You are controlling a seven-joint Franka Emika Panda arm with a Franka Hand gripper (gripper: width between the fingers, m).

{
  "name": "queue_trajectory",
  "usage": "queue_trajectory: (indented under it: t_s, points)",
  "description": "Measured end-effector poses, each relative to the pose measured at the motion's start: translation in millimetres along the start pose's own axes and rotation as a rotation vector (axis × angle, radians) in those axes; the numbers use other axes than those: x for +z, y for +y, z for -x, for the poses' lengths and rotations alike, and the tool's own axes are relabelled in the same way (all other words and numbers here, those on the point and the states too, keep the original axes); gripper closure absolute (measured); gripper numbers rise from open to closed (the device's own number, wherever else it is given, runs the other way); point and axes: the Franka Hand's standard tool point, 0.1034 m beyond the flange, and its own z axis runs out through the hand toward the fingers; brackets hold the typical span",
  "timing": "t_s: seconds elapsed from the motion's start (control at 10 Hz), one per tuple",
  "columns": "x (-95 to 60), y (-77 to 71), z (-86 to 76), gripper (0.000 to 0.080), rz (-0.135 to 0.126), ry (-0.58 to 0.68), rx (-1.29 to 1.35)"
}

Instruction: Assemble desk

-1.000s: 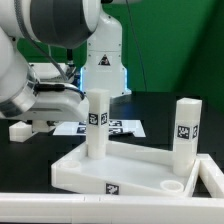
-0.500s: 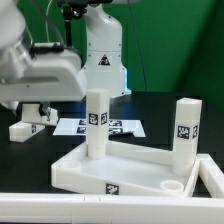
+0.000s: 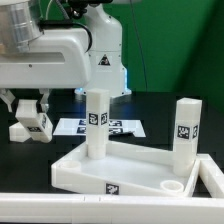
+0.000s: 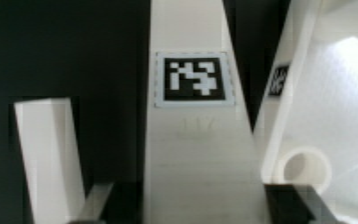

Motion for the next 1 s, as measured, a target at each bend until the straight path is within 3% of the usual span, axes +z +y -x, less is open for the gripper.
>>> queue_trajectory:
  t_s: [0.2,0.3,0.5,0.6,0.9,1.0]
  points:
    - [-25.1,-5.9,-20.5,0.0509,0.042,0.199,-0.031]
    - [-28.1,-9.7,-16.8,0.0509,0.049,0.246,-0.037]
    - [-20.0,-5.6,-13.1,0.0509,0.050,0.228,-0.031]
    - [-22.2,-10.7,-13.6,0.0509,0.046,0.231,-0.014]
    - [-61.1,-77.0,-24.3,0.0509,0.024,0.280,0.014]
    - [-64.4,-85.1,-27.3,0.0509,0.020,0.286,0.003]
